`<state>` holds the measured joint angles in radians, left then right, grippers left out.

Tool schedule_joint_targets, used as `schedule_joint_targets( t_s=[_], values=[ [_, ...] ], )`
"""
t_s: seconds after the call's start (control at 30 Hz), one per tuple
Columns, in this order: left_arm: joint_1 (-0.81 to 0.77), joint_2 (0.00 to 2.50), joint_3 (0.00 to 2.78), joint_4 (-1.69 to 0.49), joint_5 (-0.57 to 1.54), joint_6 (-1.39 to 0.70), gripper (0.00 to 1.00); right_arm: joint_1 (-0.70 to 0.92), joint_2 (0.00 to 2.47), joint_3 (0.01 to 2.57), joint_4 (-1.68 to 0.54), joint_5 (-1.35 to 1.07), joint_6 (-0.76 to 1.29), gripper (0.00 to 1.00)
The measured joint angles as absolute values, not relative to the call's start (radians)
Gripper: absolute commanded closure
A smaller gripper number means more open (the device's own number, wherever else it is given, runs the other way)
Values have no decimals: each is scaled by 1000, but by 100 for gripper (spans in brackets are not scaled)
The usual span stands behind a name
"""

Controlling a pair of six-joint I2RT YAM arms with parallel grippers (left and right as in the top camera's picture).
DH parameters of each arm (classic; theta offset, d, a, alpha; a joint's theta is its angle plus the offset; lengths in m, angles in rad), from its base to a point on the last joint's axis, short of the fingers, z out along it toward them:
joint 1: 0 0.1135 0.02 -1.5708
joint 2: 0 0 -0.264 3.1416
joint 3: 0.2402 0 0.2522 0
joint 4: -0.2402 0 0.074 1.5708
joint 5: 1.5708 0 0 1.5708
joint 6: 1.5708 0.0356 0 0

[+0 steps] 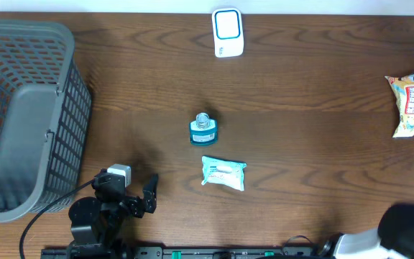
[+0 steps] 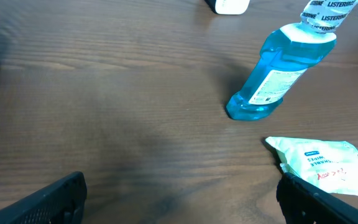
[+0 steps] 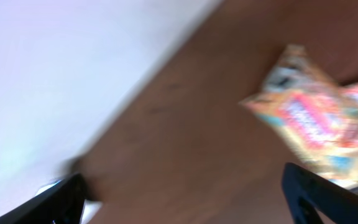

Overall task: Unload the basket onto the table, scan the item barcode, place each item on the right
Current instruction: 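Reach the right gripper to the blue Listerine bottle and grasp its neck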

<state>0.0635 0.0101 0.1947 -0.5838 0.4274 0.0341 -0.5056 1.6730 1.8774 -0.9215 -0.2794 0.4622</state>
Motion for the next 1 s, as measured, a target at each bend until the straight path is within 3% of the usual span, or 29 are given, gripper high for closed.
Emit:
schedule_joint_targets(
  t_s=[0.13, 0.27, 0.5, 0.73, 1.0],
  values=[
    [64, 10, 195, -584, 427, 34, 2, -404, 1530, 1894, -1026, -402, 476, 1],
    [64, 10, 195, -584, 427, 34, 2, -121, 1501, 1897, -1110, -458, 418, 1],
    [63, 10, 195, -584, 427, 34, 2, 276, 1600, 1892, -1199, -421, -157, 1],
    [63, 10, 195, -584, 427, 34, 2, 408, 1744, 1888, -1306, -432, -617, 1],
    [63, 10, 195, -583, 427, 34, 2, 529, 1926, 1882, -1271, -438, -785, 1]
  ],
)
